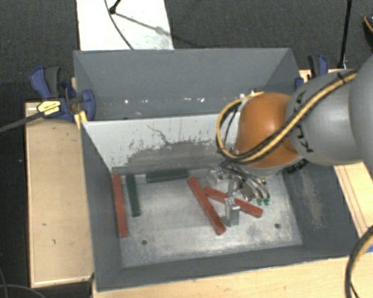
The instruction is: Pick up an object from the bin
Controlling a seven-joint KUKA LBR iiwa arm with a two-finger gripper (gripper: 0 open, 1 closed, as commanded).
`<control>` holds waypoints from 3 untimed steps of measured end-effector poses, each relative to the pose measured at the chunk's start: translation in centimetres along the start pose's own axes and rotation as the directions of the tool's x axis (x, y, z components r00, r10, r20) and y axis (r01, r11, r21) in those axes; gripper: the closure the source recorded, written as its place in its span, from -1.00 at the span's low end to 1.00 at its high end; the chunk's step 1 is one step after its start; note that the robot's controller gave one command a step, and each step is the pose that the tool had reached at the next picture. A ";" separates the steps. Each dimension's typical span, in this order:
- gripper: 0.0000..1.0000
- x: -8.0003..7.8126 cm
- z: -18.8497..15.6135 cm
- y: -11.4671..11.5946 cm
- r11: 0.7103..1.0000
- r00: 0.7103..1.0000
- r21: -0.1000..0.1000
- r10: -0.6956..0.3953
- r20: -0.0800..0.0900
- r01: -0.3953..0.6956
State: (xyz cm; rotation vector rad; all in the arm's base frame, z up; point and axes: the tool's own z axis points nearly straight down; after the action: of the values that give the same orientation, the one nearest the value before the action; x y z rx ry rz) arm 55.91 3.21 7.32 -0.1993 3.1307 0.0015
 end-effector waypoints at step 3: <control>1.00 -3.4 0.2 1.2 0.978 0.978 -0.001 -0.207 -0.001 0.207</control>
Offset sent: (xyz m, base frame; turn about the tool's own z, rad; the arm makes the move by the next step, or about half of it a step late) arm -0.0412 -0.0200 -0.0032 -0.1799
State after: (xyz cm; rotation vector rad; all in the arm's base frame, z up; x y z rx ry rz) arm 59.16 4.84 7.09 -0.5245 3.0940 0.0016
